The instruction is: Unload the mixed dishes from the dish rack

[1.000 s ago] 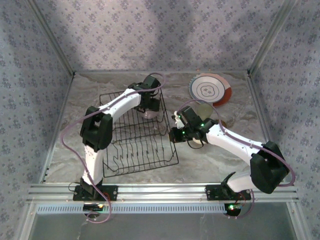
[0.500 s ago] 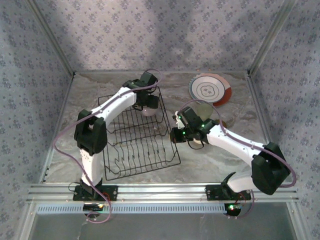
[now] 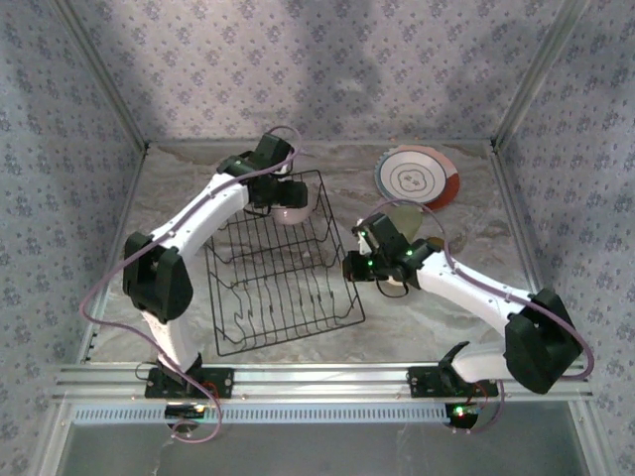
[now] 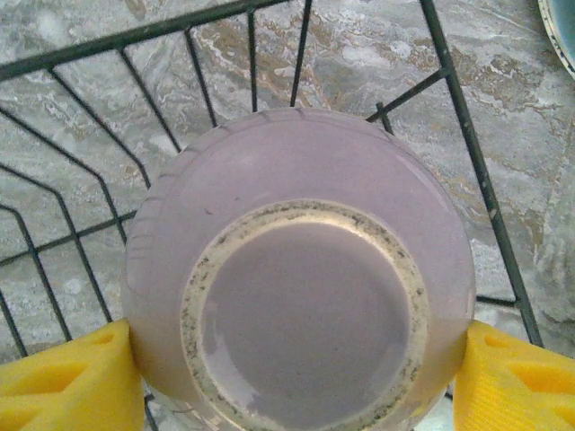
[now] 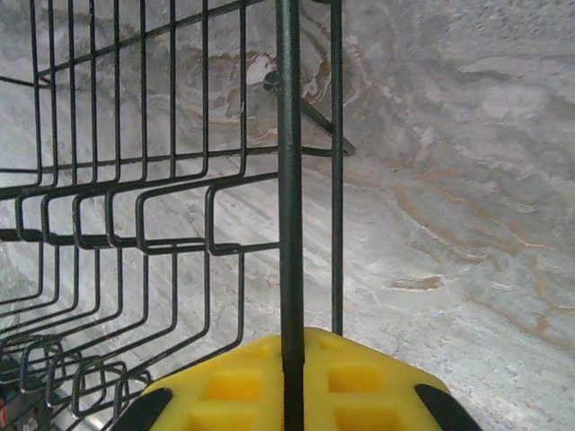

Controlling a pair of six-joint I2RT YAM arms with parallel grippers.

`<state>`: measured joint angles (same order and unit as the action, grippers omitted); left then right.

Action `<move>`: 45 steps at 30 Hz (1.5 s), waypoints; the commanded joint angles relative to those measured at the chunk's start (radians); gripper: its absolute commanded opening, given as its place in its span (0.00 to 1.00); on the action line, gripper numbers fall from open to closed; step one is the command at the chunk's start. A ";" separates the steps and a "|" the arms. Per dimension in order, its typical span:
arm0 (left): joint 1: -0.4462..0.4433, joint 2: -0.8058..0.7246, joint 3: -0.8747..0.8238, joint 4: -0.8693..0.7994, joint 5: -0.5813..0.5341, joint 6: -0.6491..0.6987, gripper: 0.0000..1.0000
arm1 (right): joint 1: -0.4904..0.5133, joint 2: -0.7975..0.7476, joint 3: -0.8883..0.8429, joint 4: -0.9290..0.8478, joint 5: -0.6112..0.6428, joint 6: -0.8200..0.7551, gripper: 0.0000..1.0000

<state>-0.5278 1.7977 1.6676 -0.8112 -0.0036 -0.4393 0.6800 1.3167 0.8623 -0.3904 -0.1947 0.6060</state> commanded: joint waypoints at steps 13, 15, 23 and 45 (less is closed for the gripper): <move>0.103 -0.197 -0.171 0.107 0.248 -0.070 0.18 | -0.011 -0.141 0.018 0.252 -0.087 -0.183 0.71; 0.115 -0.209 -0.184 0.113 0.281 -0.078 0.18 | -0.010 -0.129 0.021 0.292 -0.138 -0.208 0.75; 0.156 -0.265 -0.240 0.127 0.391 -0.126 0.18 | -0.003 -0.016 0.014 0.526 -0.340 -0.224 0.83; 0.222 -0.325 -0.354 0.331 0.689 -0.307 0.18 | -0.004 0.257 0.088 1.002 -0.542 -0.015 0.77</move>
<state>-0.3111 1.5223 1.3167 -0.5743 0.5827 -0.7044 0.6746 1.5532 0.9073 0.5236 -0.7017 0.5579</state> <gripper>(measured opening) 0.727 0.770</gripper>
